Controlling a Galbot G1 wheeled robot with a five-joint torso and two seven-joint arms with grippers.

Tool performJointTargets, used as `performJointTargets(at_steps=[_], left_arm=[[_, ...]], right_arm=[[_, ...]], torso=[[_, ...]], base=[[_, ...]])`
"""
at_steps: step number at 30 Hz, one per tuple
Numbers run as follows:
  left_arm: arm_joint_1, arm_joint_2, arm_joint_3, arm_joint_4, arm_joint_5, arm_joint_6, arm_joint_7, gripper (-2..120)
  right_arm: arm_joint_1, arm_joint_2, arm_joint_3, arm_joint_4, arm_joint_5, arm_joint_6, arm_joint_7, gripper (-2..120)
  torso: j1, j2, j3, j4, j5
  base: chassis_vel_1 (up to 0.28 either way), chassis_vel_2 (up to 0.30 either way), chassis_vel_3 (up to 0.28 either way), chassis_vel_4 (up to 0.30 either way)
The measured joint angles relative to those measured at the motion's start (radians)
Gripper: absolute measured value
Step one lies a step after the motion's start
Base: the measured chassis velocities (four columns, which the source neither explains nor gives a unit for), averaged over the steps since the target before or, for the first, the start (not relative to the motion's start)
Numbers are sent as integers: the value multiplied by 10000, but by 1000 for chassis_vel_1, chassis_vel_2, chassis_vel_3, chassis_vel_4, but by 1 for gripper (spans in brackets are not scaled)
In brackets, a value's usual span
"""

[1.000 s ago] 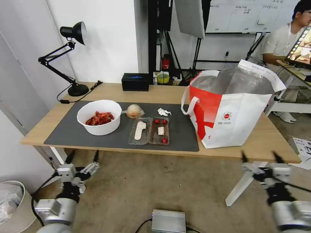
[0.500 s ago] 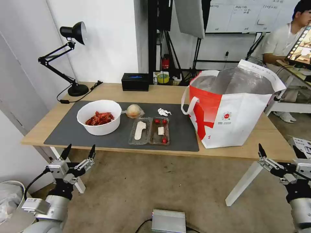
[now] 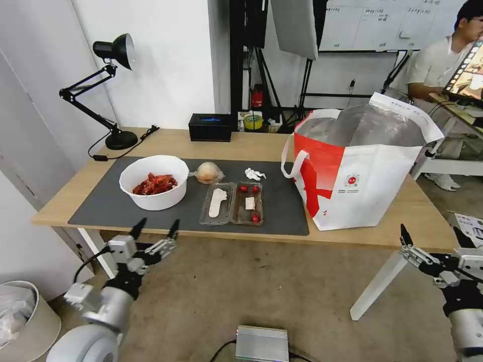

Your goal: Pick up the trash from the table and place it into the takeout bag.

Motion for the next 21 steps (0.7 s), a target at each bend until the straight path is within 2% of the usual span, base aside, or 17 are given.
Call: performJointTargets(at_steps=[1,2,3,4,5,6,10,16,17,18,21], left_arm=[[0,0,0,0,0,0,0,100],[-637,113,722,-96,-1850,732,-969,100],[-637,113,722,-96,-1850,732,-969,100],[-1034,305,1096,-122,-3128,1005,-1540,100],[-1034,305,1096,-122,-3128,1005,-1540,100],[-1288,449,1283,-74,-3644,1089,-1712,100],[-1973,690,1748,269,-4519,1228,-1999,100],[-2785,598,2300,621,-5493,1482,-2374,100],[-3143,394,2550,723,-5985,1597,-2782,100],[-3143,394,2550,723,-5985,1597,-2782,100],[-3658,-18,2870,944,-6740,1755,-3691,100]], right_arm=[[0,0,0,0,0,0,0,100],[97,-35,-47,-85,-24,0,-4,100],[97,-35,-47,-85,-24,0,-4,100],[104,-41,-41,-107,-30,-1,-4,100],[104,-41,-41,-107,-30,-1,-4,100],[106,-41,-23,-107,-35,-1,-2,100],[114,-19,42,-110,-80,-21,56,100],[119,62,91,-140,-164,-42,77,100],[120,117,96,-172,-221,-47,79,100],[120,117,96,-172,-221,-47,79,100],[123,214,96,-237,-321,-52,84,100]], torso=[[0,0,0,0,0],[0,0,0,0,-1],[0,0,0,0,-1],[0,0,0,1,0],[0,0,0,1,0],[0,0,0,0,1],[0,0,-1,0,0],[0,0,-1,0,0],[0,0,-1,0,-1],[0,0,-1,0,-1],[0,-1,0,-1,0]], base=[[0,0,0,0],[0,0,0,0],[0,0,0,0],[0,0,0,0],[0,0,0,0],[0,0,0,0],[0,0,0,0],[0,0,0,0],[0,0,0,0],[0,0,0,0],[0,0,0,0]])
